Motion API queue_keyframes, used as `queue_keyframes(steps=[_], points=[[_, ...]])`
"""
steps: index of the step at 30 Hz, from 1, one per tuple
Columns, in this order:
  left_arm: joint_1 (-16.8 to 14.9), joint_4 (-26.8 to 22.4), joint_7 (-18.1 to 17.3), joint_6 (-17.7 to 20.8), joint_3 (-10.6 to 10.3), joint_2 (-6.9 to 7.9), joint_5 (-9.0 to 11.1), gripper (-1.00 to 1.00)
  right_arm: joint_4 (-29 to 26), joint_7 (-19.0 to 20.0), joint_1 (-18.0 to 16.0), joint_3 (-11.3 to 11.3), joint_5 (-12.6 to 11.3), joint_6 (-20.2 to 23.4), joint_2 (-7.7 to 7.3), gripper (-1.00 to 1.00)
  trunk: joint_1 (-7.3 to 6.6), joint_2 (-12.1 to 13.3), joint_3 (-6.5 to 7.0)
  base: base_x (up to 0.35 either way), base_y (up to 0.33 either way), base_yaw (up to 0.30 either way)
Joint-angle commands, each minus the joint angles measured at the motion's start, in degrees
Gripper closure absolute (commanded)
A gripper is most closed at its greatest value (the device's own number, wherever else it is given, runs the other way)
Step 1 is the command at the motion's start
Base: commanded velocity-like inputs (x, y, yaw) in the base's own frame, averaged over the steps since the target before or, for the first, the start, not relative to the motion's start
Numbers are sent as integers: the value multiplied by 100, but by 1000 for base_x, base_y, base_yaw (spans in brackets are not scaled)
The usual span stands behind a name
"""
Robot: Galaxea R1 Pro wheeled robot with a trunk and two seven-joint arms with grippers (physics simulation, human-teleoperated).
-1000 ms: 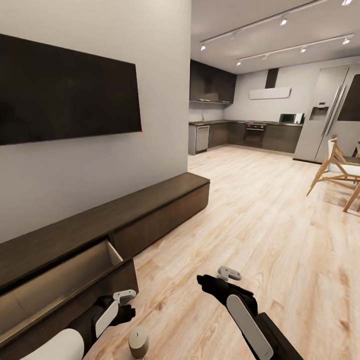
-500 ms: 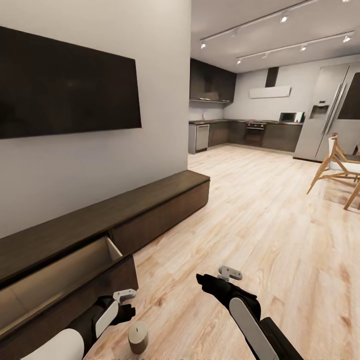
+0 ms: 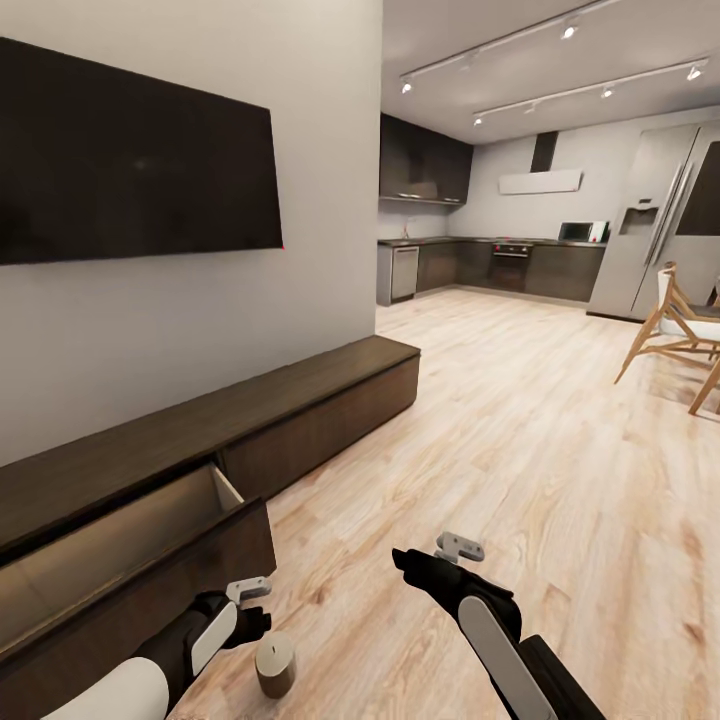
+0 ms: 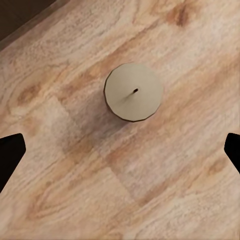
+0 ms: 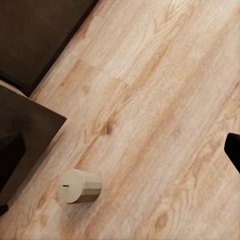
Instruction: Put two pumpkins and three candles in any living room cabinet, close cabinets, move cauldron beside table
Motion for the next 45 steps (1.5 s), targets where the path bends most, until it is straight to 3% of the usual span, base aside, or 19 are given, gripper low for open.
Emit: queue_keyframes(steps=[1,20,45], points=[[-3,-14,47,17,-43,6,60,-100,-5,-55,-6,13,-48,2,-5,-100,21,-44,-24,0,0,0],[-3,-14,47,-162,-43,5,60,-100,19,-55,-6,13,-53,2,-5,-100,439,-806,-366,0,0,0],[-3,-22,47,-234,-43,-3,60,-100,-72,-43,-1,16,-67,-8,-9,-100,503,-840,-919,0,0,0]])
